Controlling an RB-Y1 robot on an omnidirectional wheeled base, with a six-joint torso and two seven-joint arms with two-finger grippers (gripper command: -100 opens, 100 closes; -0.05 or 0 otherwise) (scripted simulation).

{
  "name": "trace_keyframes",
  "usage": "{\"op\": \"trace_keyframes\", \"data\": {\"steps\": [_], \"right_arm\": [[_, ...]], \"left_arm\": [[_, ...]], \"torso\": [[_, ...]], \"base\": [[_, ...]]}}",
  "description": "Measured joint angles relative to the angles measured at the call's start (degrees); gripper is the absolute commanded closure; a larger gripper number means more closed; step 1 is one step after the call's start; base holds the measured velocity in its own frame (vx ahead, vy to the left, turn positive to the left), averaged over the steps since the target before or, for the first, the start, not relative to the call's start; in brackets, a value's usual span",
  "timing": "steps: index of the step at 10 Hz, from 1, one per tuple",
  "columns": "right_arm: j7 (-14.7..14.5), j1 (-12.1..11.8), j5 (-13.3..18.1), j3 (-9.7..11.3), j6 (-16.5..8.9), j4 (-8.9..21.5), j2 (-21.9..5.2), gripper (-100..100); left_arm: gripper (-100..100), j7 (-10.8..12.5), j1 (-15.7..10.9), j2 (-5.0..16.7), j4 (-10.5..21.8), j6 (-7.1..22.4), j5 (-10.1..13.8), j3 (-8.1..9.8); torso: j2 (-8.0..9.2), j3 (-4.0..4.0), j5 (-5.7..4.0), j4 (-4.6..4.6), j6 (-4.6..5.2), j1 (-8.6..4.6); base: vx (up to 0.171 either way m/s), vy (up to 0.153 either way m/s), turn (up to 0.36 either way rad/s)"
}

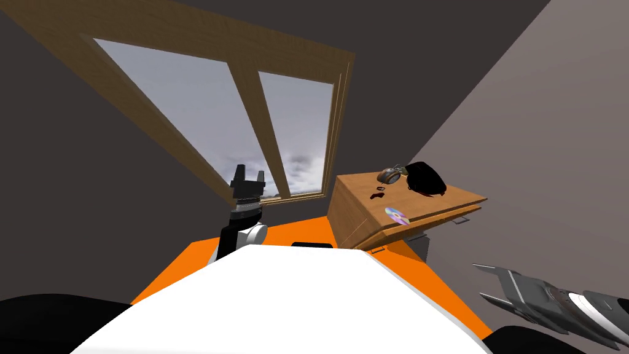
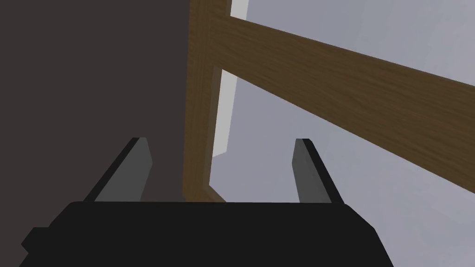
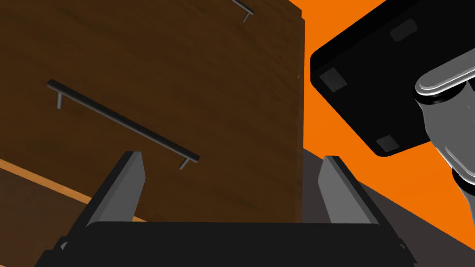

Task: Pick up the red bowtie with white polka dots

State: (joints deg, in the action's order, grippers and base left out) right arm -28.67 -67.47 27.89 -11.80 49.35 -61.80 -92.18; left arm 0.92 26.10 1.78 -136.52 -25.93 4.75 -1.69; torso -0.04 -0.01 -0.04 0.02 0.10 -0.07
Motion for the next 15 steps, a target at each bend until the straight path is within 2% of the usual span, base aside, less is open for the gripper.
{"op": "trace_keyframes", "data": {"steps": [2,3,5,6,7,8,9,11,12,13,14,15], "right_arm": [[-0.71,-2.6,0.69,-1.95,0.97,2.46,-3.75,-100],[-1.5,-2.43,1.22,-1.5,1.71,4.51,-5.49,-100],[-2.46,-3.28,2.1,-1.6,1.88,5.98,-8.56,-100],[-3.15,-2.65,2.08,-0.87,2.52,7.43,-9.96,-100],[-3.29,-3.99,2.41,-2.29,2.84,7.49,-10.38,-100],[-3.63,-5.07,2.91,-3.18,3.21,8.3,-11.91,-100],[-3.77,-7.68,4.94,-6.72,4.32,9.48,-13.21,-100],[-4.05,-6.88,5.73,-6.09,4.54,9.81,-15.1,-100],[-4.48,-6.45,4.85,-4.97,4.55,10.18,-15.62,-100],[-5.96,-6.82,2.39,-3.02,4.5,11.23,-17.91,-100],[-5.95,-6.55,4.07,-3.95,4.89,11.35,-18.32,-100],[-6.55,-7.88,3.2,-4.21,5.27,12.07,-20.39,-100]], "left_arm": [[0,0.0,0.0,0.0,0.0,0.0,0.0,0.0],[0,0.0,-0.01,0.0,0.0,0.0,0.0,-0.01],[0,0.0,0.0,0.0,0.0,0.0,0.0,0.0],[0,0.0,0.01,0.0,0.0,0.0,0.0,0.0],[0,0.0,0.01,0.0,0.0,0.0,0.0,0.0],[0,0.0,0.0,0.0,0.0,0.0,0.0,0.0],[0,0.0,0.0,0.0,0.0,0.0,0.0,0.0],[0,0.0,0.01,0.0,0.0,0.0,0.0,0.01],[0,0.0,0.01,0.0,0.0,0.0,0.0,0.01],[0,0.0,0.0,0.0,0.0,0.0,0.0,0.0],[0,0.0,0.01,0.0,0.0,0.0,0.0,0.0],[0,0.0,0.0,0.0,0.0,0.0,0.0,0.0]], "torso": [[-0.05,-0.03,0.01,-0.01,0.0,0.03],[-0.08,-0.05,0.01,-0.03,-0.09,0.04],[-0.12,-0.07,0.01,-0.03,-0.05,0.04],[-0.13,-0.08,0.0,-0.03,0.02,0.04],[-0.11,-0.06,-0.01,-0.02,0.07,0.04],[-0.16,-0.1,0.01,-0.05,-0.07,0.07],[-0.22,-0.13,0.02,-0.06,-0.07,0.09],[-0.17,-0.09,0.0,-0.03,0.09,0.05],[-0.13,-0.07,-0.01,-0.02,0.08,0.05],[-0.22,-0.13,0.02,-0.06,-0.07,0.1],[-0.21,-0.12,0.01,-0.04,0.06,0.08],[-0.26,-0.16,0.02,-0.07,-0.03,0.11]], "base": [[-0.032,-0.003,0.253],[-0.022,-0.009,0.134],[-0.015,-0.001,0.187],[0.0,0.0,0.0],[-0.005,0.009,0.269],[-0.003,0.008,0.424],[0.004,-0.002,0.166],[0.005,0.001,-0.027],[0.008,0.013,0.309],[0.009,0.002,0.165],[0.017,0.012,0.221],[0.029,0.022,0.343]]}}
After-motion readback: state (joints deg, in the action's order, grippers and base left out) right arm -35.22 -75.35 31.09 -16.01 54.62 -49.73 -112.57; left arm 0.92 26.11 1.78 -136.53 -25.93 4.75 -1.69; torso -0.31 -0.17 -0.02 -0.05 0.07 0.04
